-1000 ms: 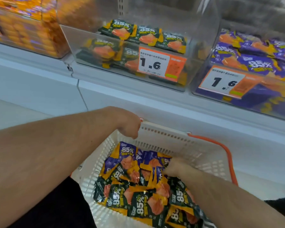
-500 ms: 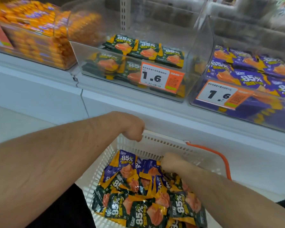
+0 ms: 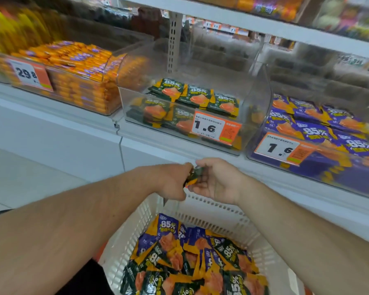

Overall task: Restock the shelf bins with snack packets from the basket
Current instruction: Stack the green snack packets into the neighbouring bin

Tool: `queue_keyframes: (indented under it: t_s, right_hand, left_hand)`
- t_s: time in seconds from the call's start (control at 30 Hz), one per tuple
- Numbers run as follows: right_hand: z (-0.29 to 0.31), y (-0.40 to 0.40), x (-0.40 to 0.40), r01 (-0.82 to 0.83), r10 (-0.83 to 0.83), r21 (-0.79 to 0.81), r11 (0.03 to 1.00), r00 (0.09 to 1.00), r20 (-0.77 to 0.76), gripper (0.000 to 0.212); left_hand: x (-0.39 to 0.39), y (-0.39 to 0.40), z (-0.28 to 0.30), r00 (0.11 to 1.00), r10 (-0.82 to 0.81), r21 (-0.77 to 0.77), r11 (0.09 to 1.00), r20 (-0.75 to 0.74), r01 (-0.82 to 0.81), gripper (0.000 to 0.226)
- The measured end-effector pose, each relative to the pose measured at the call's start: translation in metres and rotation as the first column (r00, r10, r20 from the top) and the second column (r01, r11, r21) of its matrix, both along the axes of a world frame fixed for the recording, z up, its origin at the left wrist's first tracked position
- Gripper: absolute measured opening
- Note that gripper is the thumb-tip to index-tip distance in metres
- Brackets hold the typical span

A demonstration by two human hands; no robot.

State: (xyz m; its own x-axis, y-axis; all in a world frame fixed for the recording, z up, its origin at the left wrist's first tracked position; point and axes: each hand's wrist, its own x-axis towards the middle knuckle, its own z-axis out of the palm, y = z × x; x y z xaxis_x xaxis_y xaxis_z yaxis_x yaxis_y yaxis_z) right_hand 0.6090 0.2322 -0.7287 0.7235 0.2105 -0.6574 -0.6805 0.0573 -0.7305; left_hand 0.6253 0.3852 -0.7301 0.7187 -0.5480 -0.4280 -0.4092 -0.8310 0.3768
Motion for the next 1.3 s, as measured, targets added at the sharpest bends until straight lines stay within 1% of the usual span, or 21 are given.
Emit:
queue_keyframes:
  t_s: [0.03,0.07,0.1,0.17,0.23,0.33,0.43,0.5,0.57,0.63,0.7,0.8,0.87,0.9,0.97,1.03,1.07,1.13,1.17,1.23,1.3]
  right_hand:
    - [0.009,0.002,0.001,0.011,-0.011,0.004,1.000,1.000,0.018,0.041]
    - [0.018,0.003,0.001,0.023,-0.021,-0.035,0.999,0.998,0.055,0.046]
    - [0.025,0.004,0.000,0.039,-0.023,-0.119,0.992,0.992,0.128,0.046]
    - [0.034,0.006,-0.004,0.117,0.016,-0.354,0.928,0.936,0.352,0.030]
    - [0.037,0.008,-0.007,0.246,0.090,-0.475,0.845,0.810,0.580,0.019]
    - [0.039,0.009,-0.008,0.301,0.133,-0.412,0.860,0.648,0.750,0.026]
    - [0.043,0.012,-0.007,0.265,0.105,-0.323,0.909,0.603,0.791,0.026]
    - [0.045,0.015,-0.006,0.232,0.061,-0.239,0.943,0.585,0.808,0.027]
    - [0.050,0.017,-0.007,0.245,-0.012,-0.157,0.957,0.574,0.819,0.034]
    - [0.058,0.017,-0.004,0.283,-0.059,-0.119,0.952,0.549,0.834,0.038]
    - [0.066,0.017,-0.001,0.271,-0.083,-0.087,0.959,0.560,0.825,0.040]
    - [0.078,0.019,0.001,0.174,-0.197,0.106,0.979,0.673,0.713,0.038]
    - [0.087,0.022,0.005,0.151,-0.224,0.167,0.974,0.725,0.651,0.037]
    - [0.092,0.022,0.010,0.171,-0.211,0.127,0.977,0.721,0.660,0.038]
    - [0.108,0.020,0.025,0.272,-0.145,-0.060,0.960,0.671,0.727,0.039]
    - [0.123,0.014,0.045,0.369,-0.056,-0.250,0.895,0.650,0.757,0.039]
    - [0.128,0.011,0.055,0.388,-0.022,-0.325,0.862,0.669,0.742,0.038]
    - [0.131,0.008,0.076,0.358,0.026,-0.436,0.826,0.747,0.664,0.032]
    - [0.131,0.007,0.085,0.314,0.040,-0.466,0.827,0.794,0.607,0.027]
    - [0.123,0.008,0.100,0.189,0.129,-0.550,0.814,0.863,0.488,0.018]
    - [0.112,0.010,0.114,0.098,0.269,-0.693,0.714,0.876,0.401,0.020]
  left_hand:
    - [0.003,0.004,0.003,0.998,0.053,-0.095,0.994,0.045,-0.048,0.039]
    - [0.007,0.010,0.009,0.991,0.126,-0.208,0.971,0.037,-0.116,0.028]
    - [0.011,0.017,0.016,0.978,0.208,-0.326,0.923,-0.027,-0.206,0.024]
    - [0.015,0.032,0.033,0.923,0.309,-0.531,0.756,-0.228,-0.384,0.028]
    - [0.017,0.044,0.045,0.871,0.291,-0.637,0.596,-0.396,-0.489,0.034]
    - [0.018,0.048,0.056,0.839,0.207,-0.727,0.424,-0.503,-0.540,0.032]
    - [0.019,0.044,0.060,0.825,0.177,-0.777,0.277,-0.537,-0.565,0.031]
    - [0.020,0.042,0.065,0.806,0.186,-0.783,0.197,-0.562,-0.591,0.022]
    - [0.020,0.041,0.072,0.769,0.200,-0.759,0.144,-0.607,-0.635,0.016]
    - [0.018,0.041,0.078,0.771,0.209,-0.749,0.189,-0.602,-0.635,0.017]
    - [0.016,0.041,0.082,0.809,0.199,-0.779,0.221,-0.553,-0.587,0.013]
    - [0.017,0.041,0.085,0.846,0.232,-0.842,0.146,-0.481,-0.519,0.024]
    - [0.016,0.040,0.088,0.847,0.250,-0.858,0.098,-0.469,-0.504,0.025]
    - [0.015,0.038,0.091,0.846,0.265,-0.862,0.088,-0.463,-0.499,0.023]
    - [0.018,0.038,0.094,0.815,0.376,-0.862,0.074,-0.442,-0.502,0.017]
    - [0.026,0.043,0.091,0.719,0.585,-0.863,0.064,-0.374,-0.501,0.014]
    - [0.031,0.047,0.088,0.657,0.699,-0.868,0.106,-0.281,-0.485,0.017]
    - [0.038,0.054,0.081,0.567,0.823,-0.835,0.306,-0.009,-0.457,0.028]
    - [0.039,0.055,0.077,0.554,0.827,-0.801,0.398,0.101,-0.447,0.032]
    - [0.043,0.055,0.071,0.549,0.801,-0.747,0.512,0.238,-0.424,0.038]
    - [0.046,0.053,0.064,0.516,0.764,-0.693,0.611,0.387,-0.384,0.036]
